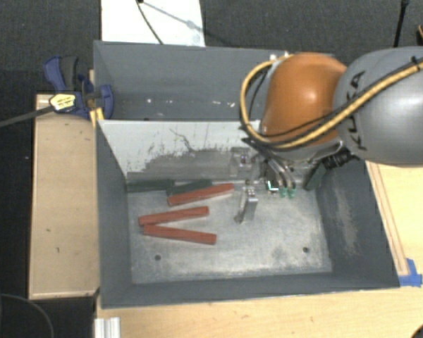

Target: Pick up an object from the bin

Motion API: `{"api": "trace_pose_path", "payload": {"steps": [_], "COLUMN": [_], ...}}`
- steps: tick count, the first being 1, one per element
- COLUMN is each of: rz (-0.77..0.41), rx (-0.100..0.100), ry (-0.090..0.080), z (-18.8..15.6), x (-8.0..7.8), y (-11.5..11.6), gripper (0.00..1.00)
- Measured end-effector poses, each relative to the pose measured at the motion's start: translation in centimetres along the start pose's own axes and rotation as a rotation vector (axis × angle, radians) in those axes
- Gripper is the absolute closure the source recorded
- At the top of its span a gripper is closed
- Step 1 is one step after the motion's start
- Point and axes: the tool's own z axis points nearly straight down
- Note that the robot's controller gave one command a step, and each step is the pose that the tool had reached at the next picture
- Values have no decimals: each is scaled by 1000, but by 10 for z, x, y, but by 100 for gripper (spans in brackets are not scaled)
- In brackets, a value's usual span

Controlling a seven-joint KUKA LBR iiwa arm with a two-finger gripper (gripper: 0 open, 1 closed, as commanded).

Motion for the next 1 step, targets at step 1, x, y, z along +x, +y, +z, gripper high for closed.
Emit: {"api": "trace_pose_path", "payload": {"steps": [1], "rz": [-161], "rx": [-1], "ry": [-4], "z": [47], "x": [24], "y": [66], "gripper": [0]}}
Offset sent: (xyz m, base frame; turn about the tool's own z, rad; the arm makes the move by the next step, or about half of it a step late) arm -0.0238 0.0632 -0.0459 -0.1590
